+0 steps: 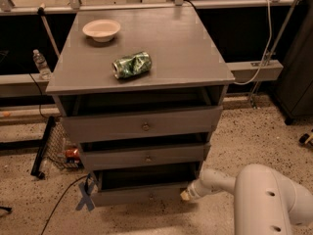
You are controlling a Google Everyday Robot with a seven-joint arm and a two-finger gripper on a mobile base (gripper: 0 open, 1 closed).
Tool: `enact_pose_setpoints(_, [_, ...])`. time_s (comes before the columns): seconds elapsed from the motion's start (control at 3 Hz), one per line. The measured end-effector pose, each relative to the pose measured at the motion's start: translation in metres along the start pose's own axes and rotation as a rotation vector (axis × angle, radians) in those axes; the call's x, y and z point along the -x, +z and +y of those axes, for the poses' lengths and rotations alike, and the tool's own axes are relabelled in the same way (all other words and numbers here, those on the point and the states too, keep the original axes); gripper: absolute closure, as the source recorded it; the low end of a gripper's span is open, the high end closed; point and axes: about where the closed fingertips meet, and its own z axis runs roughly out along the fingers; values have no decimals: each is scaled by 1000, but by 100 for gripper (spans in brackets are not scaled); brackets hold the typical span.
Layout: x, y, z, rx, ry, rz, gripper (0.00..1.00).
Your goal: Close bottom drawer
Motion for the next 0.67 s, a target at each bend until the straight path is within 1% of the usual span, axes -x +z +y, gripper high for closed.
enact_pose_setpoints(0.33, [20,3,-16,-27,-34,-49,100])
enact_pose_setpoints(0.67, [49,-1,-25,-61,-88,-105,100])
